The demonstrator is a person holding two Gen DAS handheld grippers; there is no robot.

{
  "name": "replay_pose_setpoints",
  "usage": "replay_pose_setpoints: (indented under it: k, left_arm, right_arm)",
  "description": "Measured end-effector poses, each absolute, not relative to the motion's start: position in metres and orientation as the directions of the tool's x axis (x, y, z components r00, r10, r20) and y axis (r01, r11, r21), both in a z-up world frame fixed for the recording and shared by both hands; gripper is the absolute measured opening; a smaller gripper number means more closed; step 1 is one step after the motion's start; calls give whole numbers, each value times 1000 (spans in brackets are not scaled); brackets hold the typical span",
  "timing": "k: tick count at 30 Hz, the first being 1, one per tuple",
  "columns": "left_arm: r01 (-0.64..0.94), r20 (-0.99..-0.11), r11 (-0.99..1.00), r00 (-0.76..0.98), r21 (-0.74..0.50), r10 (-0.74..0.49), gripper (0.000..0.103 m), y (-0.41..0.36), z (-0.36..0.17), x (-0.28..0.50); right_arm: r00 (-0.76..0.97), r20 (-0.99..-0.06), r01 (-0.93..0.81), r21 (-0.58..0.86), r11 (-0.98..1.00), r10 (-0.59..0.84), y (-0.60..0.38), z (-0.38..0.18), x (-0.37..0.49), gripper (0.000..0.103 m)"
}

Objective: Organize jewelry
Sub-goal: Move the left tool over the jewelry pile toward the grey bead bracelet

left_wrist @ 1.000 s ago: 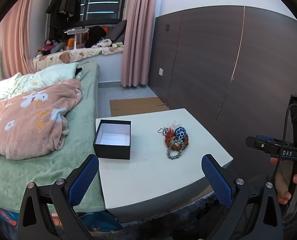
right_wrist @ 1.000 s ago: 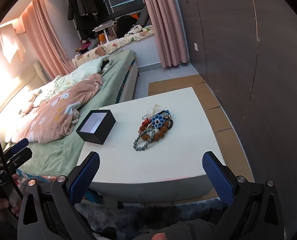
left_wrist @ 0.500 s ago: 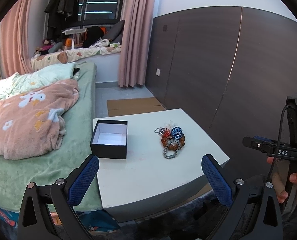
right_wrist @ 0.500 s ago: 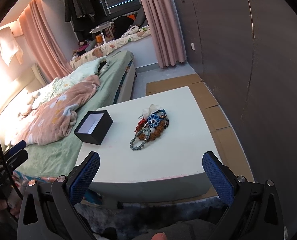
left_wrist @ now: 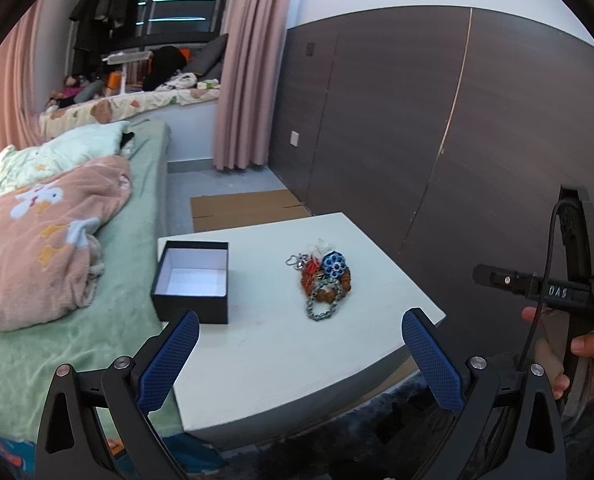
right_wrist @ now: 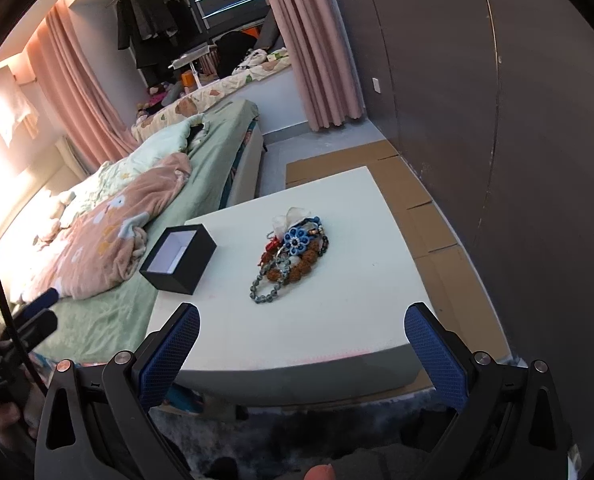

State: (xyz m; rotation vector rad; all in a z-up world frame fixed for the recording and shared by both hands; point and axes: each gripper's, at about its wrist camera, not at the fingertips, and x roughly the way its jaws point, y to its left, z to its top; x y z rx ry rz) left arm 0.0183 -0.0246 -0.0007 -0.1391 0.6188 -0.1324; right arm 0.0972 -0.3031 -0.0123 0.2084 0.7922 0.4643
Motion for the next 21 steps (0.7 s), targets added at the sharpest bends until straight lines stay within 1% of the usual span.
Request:
replay_pose_setpoints:
  k: [6, 8, 14, 18, 21]
  left_arm:
    - [113, -601, 978, 775, -175, -197, 92, -26, -13, 52]
    - [121, -617, 976, 758, -183, -210, 86, -27, -19, 65]
    - [143, -660, 963, 705, -227, -260, 77, -29, -35, 101]
    - [161, -669, 955, 685, -247, -289, 73, -31, -37, 121]
    - [175, -668, 954, 682, -245, -296, 72, -33, -36, 136]
  right_arm:
    - [603, -625, -291, 406, 866, 495, -298, -2, 125, 103]
    - [599, -619, -280, 433, 857, 508, -295, 0, 137, 102]
    - [564, -638, -239, 480, 844, 523, -282, -2, 169, 100]
    - [554, -651, -204, 498, 843, 519, -279, -2, 189, 100]
    - [557, -665, -170, 494, 853, 497, -278, -4, 200, 100]
